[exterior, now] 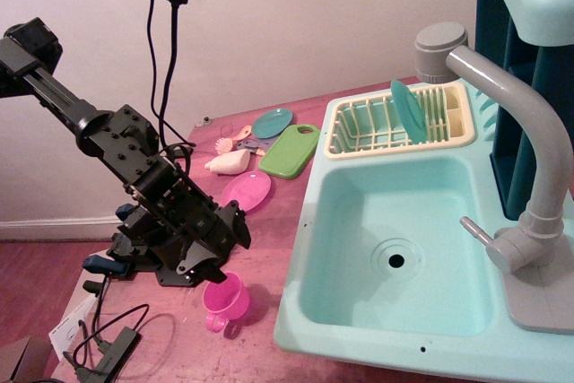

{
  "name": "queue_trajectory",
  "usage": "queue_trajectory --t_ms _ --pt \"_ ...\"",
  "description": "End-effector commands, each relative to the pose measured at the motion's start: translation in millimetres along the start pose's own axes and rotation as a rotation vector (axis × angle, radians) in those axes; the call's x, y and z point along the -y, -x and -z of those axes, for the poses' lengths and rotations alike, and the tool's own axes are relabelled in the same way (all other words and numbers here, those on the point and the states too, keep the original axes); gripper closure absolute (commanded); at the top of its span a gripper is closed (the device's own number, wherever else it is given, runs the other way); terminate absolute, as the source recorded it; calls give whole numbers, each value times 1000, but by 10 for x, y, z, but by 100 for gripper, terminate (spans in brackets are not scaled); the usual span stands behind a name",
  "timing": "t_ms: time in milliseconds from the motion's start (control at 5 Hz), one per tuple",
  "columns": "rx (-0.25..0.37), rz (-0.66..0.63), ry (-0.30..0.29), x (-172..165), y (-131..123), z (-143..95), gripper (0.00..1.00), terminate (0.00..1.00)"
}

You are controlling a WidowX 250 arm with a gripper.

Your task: Put cup from anywhere into sink

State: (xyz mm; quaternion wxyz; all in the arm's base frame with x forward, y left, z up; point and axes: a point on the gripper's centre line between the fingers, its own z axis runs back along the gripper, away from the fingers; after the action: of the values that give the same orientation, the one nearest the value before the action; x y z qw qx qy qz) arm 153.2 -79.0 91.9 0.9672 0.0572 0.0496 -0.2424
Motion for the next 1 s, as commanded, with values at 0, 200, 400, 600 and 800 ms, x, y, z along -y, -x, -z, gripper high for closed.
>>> queue_trajectory --t_ms 0,200,400,600,800 --pt "0 0 0 0 0 0 0 0" --pt "-18 20 6 48 -5 35 0 0" --pt "-35 28 31 106 18 108 0 0" --pt "-33 31 41 161 60 168 0 0" --pt "-25 48 61 234 70 285 0 0"
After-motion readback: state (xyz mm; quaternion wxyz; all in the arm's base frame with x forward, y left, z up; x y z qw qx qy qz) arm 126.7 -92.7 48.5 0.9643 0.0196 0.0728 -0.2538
